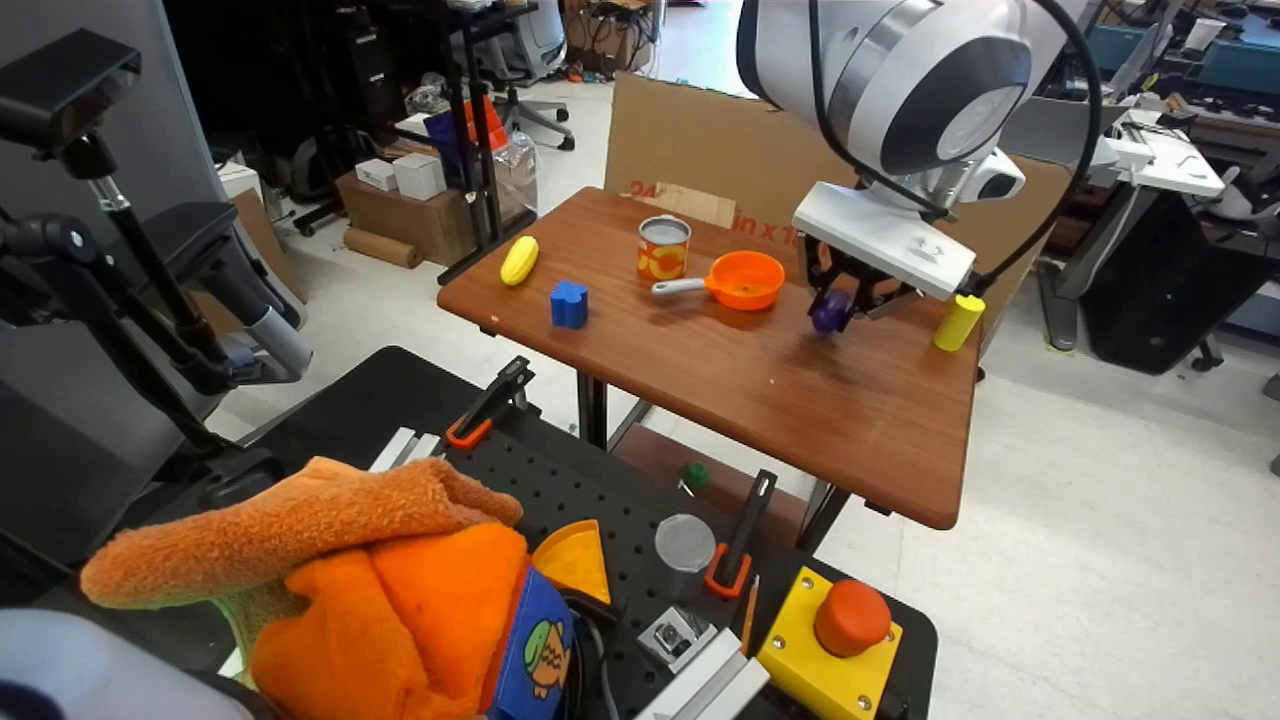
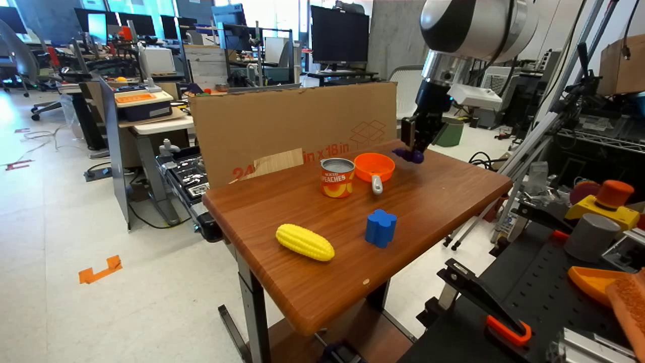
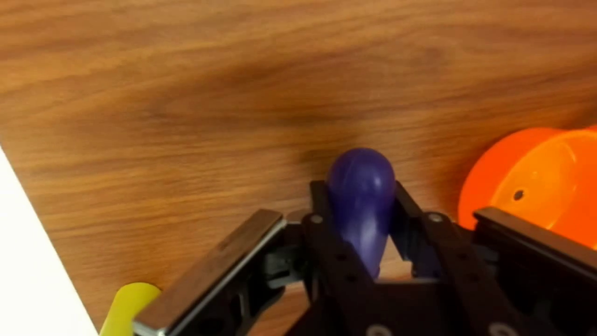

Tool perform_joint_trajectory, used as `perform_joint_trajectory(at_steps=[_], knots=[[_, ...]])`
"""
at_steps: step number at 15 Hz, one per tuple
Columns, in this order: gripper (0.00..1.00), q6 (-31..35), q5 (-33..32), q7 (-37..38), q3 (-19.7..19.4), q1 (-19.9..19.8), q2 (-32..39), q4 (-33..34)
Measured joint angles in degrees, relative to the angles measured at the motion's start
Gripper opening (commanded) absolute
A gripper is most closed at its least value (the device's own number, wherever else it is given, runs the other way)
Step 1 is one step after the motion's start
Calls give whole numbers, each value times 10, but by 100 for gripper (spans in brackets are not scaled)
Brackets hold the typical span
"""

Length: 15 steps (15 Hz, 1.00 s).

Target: Move the purple object

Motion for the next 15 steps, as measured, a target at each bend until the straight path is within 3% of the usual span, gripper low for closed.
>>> perform_joint_trajectory(at_steps=[4, 8, 11, 15], knots=[[8, -13, -30, -61, -5, -29, -108, -106], [8, -53, -67, -72, -52, -43, -187, -169], [8, -63, -84, -70, -82, -43, -194, -177], [8, -62, -86, -66, -92, -43, -175, -171]])
